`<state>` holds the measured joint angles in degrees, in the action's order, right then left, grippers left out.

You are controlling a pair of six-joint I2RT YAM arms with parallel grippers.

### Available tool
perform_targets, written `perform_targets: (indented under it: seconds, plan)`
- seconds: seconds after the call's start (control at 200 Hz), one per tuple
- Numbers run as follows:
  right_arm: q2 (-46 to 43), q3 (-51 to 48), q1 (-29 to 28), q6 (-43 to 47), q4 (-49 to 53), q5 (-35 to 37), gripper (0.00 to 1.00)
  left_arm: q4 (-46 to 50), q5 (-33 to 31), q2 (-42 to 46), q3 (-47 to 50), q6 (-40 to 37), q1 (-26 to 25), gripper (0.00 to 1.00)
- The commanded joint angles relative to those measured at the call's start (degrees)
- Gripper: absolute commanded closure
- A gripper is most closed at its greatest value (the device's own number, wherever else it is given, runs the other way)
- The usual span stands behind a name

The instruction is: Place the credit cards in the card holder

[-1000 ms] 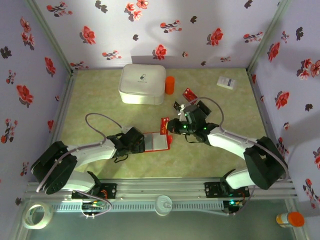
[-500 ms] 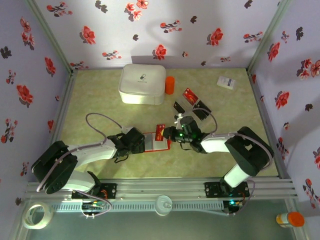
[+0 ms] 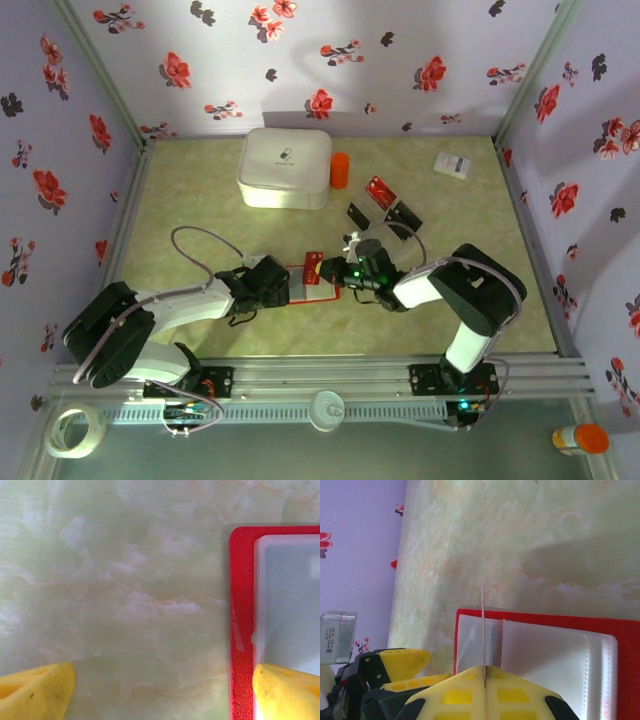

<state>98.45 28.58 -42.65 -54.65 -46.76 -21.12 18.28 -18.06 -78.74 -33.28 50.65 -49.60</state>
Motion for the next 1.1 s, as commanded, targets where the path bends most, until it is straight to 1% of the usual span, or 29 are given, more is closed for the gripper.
perform_targets:
  seconds: [0.0,0.67,1.095]
  plan:
    - [1.47,-1.13,-0.41,-1.06,-4.26,1.09,1.00,7.05,0.11,-0.19,1.93,1.87,-0.50,0.08]
    - [2.97,-3.46,-0.15,-1.73,-7.39,2.38,1.00,7.12,-0.11,0.21,2.22,1.93,-0.76,0.08]
    - [4.72,-2.89,-0.05,-2.01,-7.87,0.28,1.00,6.78,-0.12,0.25,2.22,1.95,-0.85,0.08]
